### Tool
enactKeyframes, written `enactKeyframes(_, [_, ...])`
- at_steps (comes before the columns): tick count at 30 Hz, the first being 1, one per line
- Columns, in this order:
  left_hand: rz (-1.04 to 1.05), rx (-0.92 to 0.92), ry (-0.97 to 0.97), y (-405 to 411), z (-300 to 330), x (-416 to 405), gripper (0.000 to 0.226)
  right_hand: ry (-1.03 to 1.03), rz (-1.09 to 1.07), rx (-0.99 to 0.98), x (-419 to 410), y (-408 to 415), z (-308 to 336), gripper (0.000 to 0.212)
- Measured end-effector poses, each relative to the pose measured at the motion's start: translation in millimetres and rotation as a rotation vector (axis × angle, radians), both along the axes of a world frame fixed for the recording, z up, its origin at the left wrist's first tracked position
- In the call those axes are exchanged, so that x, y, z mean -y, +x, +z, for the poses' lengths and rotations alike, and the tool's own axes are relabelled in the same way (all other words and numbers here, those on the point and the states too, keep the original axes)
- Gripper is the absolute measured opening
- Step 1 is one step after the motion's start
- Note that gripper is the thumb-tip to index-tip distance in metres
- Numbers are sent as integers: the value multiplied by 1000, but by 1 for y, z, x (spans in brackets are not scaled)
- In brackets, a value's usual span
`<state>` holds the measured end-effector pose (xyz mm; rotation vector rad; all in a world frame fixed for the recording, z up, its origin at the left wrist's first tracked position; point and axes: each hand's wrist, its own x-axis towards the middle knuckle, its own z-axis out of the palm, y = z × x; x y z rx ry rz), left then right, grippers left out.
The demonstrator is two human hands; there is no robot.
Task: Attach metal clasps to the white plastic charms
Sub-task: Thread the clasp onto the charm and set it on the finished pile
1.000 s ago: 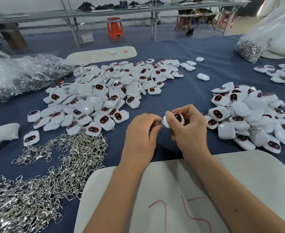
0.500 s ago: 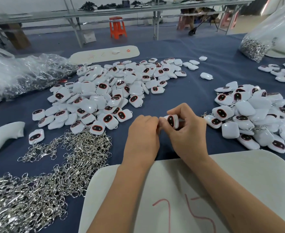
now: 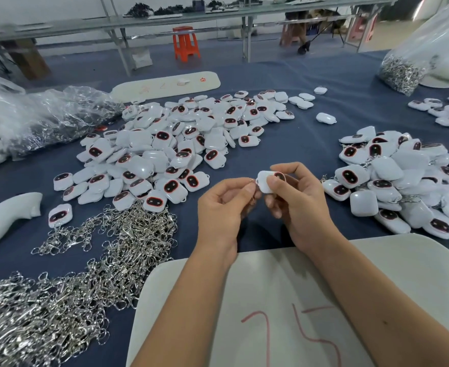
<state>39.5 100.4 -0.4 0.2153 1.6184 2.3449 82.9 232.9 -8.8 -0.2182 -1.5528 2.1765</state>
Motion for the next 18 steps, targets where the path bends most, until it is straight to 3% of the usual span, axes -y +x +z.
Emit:
enactKeyframes(3, [114, -99, -89, -3, -1, 1, 16, 0, -15, 13, 0, -1, -2, 20])
enactKeyframes(7, [255, -493, -438, -3, -1, 4, 15, 48, -71, 49, 1, -3, -5, 26])
enactKeyframes(13, [293, -908, -819, -6, 0, 11, 16, 237, -78, 34, 6, 0, -6, 34])
enactKeyframes(16, [330, -978, -979, -5, 2, 11, 15, 374, -91, 20, 11, 1, -7, 34])
enactKeyframes(18, [354, -855, -870, -3, 2, 11, 14, 342, -99, 14, 11, 1, -5, 30])
